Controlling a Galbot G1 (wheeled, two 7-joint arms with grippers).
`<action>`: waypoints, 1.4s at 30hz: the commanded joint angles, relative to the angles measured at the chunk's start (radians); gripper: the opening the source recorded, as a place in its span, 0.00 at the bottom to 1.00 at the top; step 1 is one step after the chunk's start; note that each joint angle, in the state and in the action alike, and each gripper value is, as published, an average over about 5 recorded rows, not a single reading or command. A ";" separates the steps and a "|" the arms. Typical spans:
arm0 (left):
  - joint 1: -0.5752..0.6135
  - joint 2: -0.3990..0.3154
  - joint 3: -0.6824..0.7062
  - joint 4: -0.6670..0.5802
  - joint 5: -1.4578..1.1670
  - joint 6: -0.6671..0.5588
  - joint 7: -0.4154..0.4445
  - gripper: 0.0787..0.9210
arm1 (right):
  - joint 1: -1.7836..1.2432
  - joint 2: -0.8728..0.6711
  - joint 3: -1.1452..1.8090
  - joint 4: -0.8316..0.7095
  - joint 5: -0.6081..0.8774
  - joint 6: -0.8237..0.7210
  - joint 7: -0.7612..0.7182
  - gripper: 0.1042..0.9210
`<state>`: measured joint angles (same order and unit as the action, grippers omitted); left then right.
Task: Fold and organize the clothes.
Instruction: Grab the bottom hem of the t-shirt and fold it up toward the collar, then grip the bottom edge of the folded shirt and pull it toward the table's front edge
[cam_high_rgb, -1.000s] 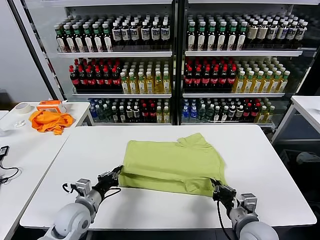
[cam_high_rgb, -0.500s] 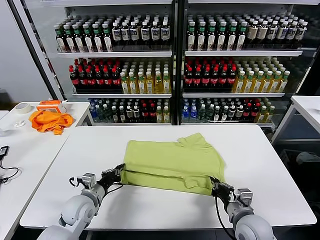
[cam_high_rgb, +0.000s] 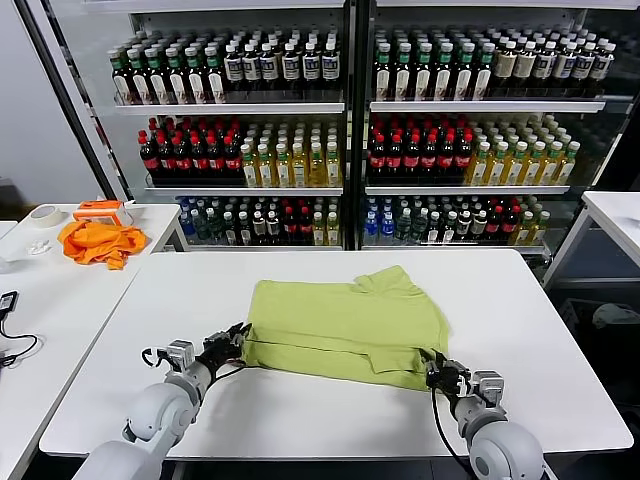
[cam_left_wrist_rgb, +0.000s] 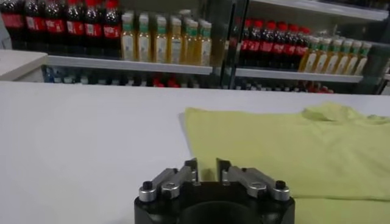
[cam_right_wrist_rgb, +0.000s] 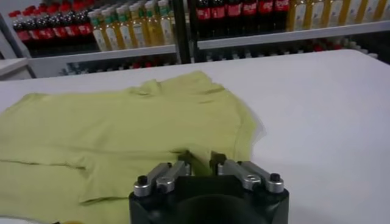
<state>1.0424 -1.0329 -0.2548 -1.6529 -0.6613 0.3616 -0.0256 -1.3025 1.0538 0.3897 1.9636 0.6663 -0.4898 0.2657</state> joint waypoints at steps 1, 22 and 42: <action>0.016 0.032 -0.025 -0.050 -0.043 -0.006 -0.003 0.35 | -0.030 -0.019 0.067 0.027 0.007 -0.002 -0.001 0.49; 0.198 0.078 -0.021 -0.261 -0.037 0.138 -0.160 0.88 | -0.211 0.003 0.082 0.087 -0.113 0.031 -0.025 0.87; 0.189 0.047 0.019 -0.247 0.103 0.170 -0.146 0.32 | -0.179 0.017 0.045 0.067 -0.087 0.037 -0.022 0.21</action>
<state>1.2325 -0.9772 -0.2516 -1.8988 -0.6440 0.5175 -0.1688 -1.4811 1.0669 0.4426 2.0328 0.5842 -0.4556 0.2417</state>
